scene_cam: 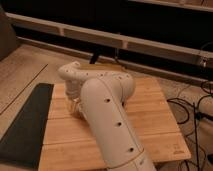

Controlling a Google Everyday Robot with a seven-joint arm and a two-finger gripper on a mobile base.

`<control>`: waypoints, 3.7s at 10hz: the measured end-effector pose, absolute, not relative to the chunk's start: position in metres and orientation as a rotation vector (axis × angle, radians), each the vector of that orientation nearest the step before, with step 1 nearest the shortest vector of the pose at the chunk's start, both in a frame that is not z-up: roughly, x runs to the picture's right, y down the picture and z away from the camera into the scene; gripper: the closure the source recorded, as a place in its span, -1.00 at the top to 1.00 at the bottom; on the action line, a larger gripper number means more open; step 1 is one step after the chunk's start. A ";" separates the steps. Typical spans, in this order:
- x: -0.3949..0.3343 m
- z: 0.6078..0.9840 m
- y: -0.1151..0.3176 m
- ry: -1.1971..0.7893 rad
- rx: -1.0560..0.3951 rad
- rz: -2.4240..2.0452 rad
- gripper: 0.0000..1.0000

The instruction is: Stand the bottle upright

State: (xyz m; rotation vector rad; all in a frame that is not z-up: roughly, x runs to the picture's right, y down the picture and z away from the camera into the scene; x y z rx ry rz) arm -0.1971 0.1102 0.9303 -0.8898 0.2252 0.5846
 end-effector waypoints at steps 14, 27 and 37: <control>-0.173 0.923 0.122 0.279 -0.907 0.600 -0.81; -0.196 0.889 0.038 0.057 -0.628 0.590 -1.00; -0.228 0.795 0.027 -0.819 -0.370 0.449 -1.00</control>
